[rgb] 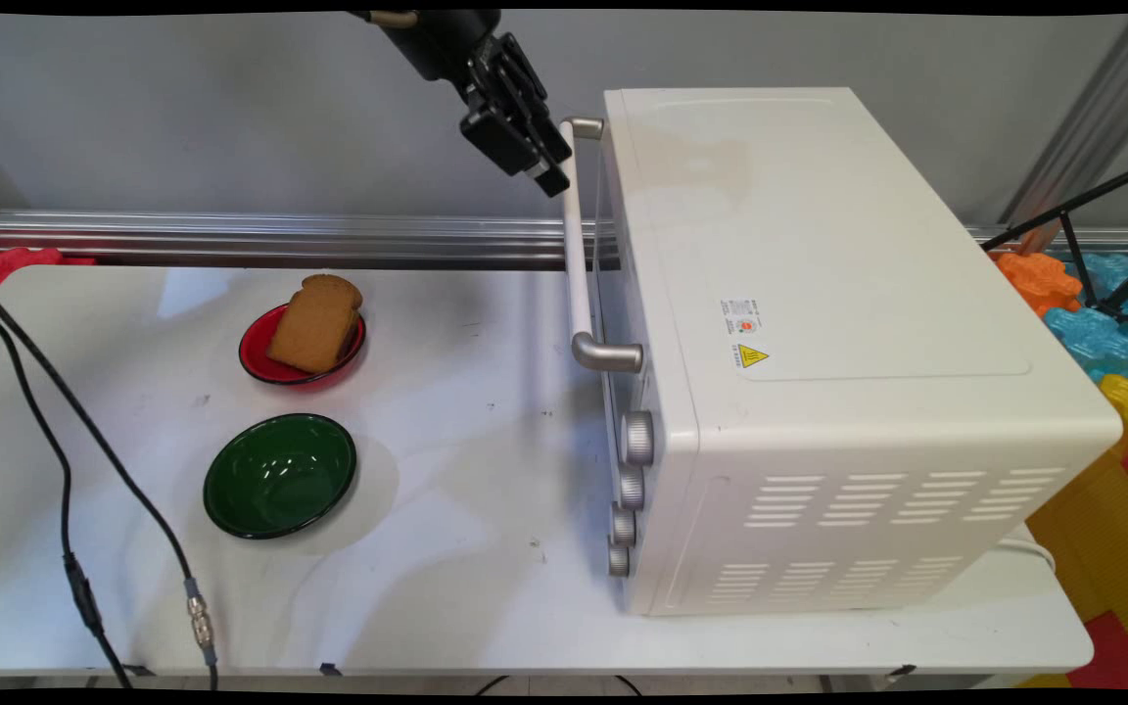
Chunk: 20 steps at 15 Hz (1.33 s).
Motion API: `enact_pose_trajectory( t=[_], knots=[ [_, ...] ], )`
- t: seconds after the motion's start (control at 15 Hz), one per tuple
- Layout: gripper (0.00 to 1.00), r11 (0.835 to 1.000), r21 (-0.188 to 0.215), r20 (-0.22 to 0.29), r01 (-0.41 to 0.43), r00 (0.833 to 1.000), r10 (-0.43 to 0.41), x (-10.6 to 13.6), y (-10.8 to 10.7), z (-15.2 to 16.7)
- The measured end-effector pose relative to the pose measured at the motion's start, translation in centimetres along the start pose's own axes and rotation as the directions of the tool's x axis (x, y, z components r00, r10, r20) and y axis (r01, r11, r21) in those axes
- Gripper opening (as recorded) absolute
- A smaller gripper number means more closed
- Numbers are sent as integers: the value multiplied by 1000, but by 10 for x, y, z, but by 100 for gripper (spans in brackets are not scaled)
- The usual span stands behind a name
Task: Open the oven
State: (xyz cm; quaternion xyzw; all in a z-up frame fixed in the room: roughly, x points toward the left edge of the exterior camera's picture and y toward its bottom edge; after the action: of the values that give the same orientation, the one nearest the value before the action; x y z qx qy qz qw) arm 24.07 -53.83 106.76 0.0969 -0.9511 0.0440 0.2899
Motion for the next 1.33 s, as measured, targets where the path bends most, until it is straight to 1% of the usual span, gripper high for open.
enact_pose_trajectory(
  t=[0.6,0.93,1.33],
  knots=[
    [0,1000,6,-4,27,1000,-27,3,6,16],
    [0,999,15,-16,43,999,-42,5,9,30],
    [0,998,35,-5,59,998,-59,4,10,42]
  ],
)
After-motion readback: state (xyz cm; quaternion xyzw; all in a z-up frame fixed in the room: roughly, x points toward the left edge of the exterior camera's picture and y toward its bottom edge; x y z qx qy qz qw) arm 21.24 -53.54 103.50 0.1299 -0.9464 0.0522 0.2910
